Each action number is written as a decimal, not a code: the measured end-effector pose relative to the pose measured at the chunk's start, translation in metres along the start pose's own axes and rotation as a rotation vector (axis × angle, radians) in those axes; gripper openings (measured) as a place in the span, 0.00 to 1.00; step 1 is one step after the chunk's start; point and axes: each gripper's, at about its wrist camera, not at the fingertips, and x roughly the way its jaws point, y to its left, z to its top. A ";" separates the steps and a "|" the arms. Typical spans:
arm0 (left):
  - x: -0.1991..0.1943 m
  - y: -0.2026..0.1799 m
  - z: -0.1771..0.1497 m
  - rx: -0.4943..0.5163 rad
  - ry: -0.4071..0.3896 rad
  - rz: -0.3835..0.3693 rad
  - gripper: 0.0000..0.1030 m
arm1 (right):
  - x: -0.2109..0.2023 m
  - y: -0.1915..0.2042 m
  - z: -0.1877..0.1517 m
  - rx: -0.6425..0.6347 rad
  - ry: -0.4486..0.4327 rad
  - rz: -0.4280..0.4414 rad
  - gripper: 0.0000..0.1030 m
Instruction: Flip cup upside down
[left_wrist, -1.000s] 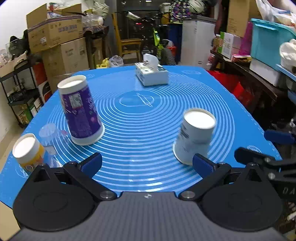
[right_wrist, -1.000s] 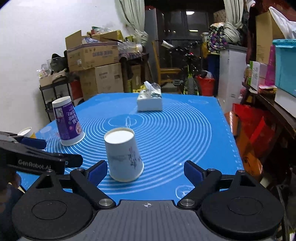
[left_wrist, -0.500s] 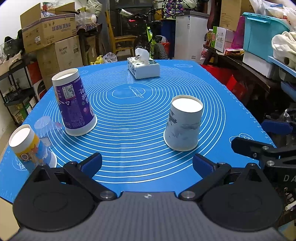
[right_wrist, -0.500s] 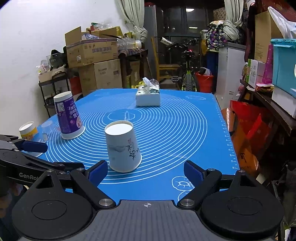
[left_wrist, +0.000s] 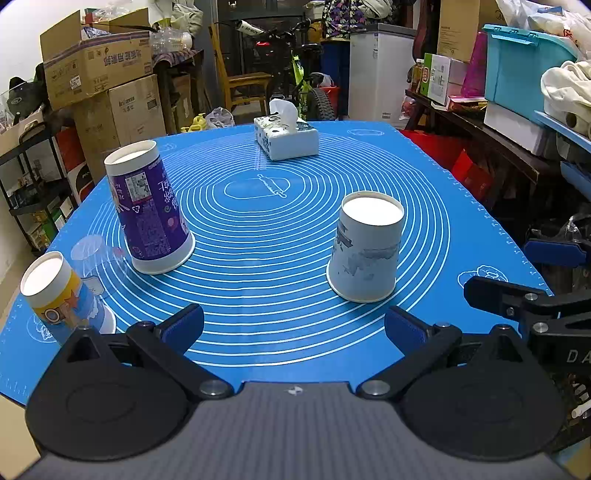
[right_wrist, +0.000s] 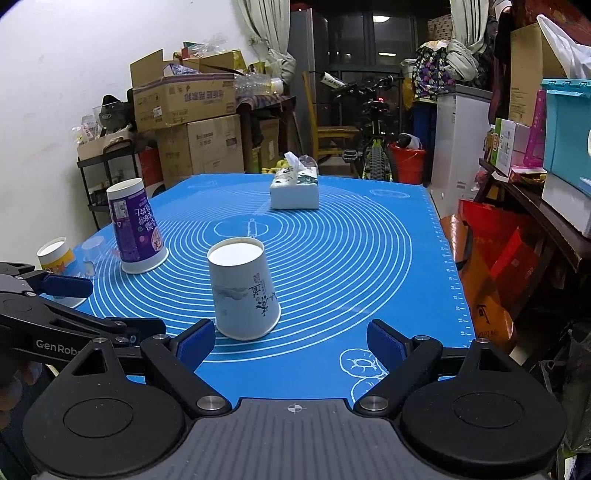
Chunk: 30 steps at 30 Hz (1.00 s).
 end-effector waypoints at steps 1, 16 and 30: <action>0.000 0.000 0.000 0.000 0.000 0.000 0.99 | 0.000 0.001 0.000 -0.003 0.000 -0.001 0.88; 0.001 -0.002 -0.001 0.005 0.006 -0.003 0.99 | -0.001 0.000 0.000 -0.006 0.012 -0.009 0.88; 0.002 -0.001 -0.004 0.015 0.007 0.000 0.99 | 0.000 -0.002 -0.003 -0.003 0.022 -0.011 0.88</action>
